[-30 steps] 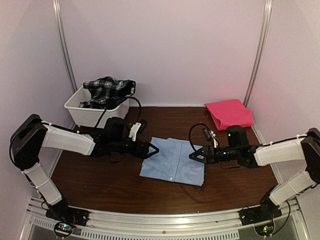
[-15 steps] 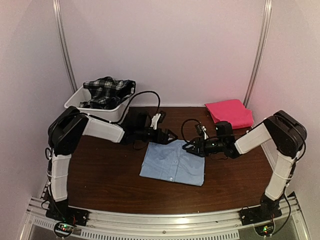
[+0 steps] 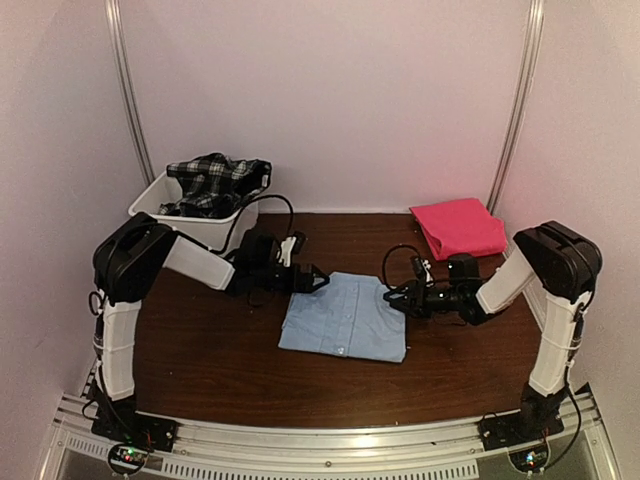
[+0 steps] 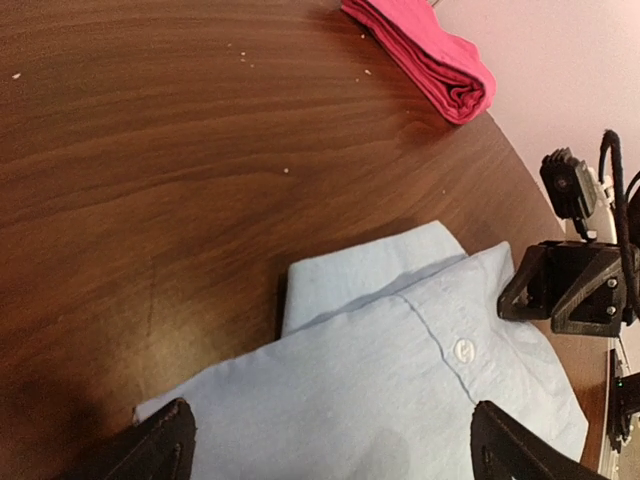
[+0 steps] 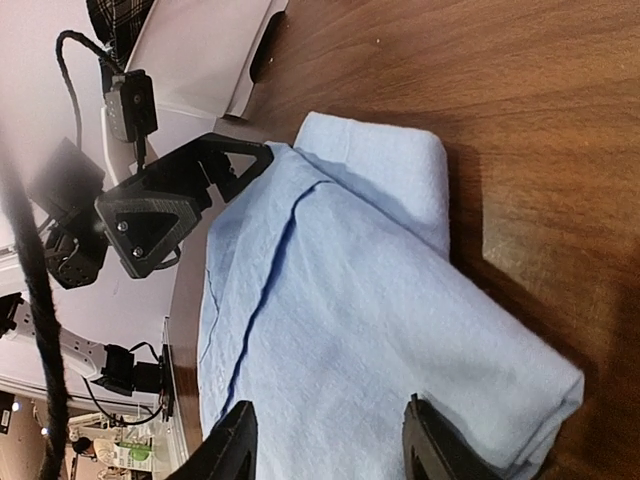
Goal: Fold and stack the mixed laundry pile
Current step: Smooth out the square-folded T-shirt at the center of the board, then pick up the square-folded T-shirt from the center of the board.
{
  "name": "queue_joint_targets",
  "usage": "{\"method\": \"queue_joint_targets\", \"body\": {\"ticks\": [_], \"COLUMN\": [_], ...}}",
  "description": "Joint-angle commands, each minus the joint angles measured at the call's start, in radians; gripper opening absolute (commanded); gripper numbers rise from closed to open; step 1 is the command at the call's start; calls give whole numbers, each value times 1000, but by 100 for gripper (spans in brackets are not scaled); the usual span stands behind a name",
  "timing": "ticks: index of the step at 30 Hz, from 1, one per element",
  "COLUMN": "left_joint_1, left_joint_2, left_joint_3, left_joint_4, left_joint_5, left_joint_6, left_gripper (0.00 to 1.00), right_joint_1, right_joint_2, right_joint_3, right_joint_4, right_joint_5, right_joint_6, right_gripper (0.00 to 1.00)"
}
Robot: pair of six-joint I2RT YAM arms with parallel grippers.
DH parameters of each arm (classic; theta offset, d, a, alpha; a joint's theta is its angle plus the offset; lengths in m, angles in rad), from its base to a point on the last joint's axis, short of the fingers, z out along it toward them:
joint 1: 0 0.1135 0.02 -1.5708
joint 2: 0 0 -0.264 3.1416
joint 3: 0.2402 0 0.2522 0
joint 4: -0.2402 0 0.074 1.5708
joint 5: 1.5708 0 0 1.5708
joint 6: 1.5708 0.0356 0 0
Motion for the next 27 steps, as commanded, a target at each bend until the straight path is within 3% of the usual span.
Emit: {"method": "queue_joint_targets", "body": {"ticks": [1, 6, 10, 18, 27], "left_joint_1": [3, -123, -283, -524, -656], "left_joint_2": [-178, -357, -392, -267, -69], "left_joint_3": [-83, -72, -65, 5, 177], "left_joint_4": [-127, -291, -362, -422, -493], "left_joint_5": [-127, -342, -498, -615, -616], "left_joint_6": [162, 473, 717, 890, 997], "left_gripper": [98, 98, 98, 90, 71], "right_joint_1": [-7, -17, -28, -53, -81], "right_joint_2": [-146, -399, -510, -584, -590], "right_joint_3": [-73, -111, -138, -262, -370], "right_joint_4": [-5, -246, -408, -425, -347], "right_joint_5": [-24, 33, 67, 89, 80], "right_joint_6": [31, -54, -93, -30, 59], "right_gripper": [50, 50, 50, 52, 54]}}
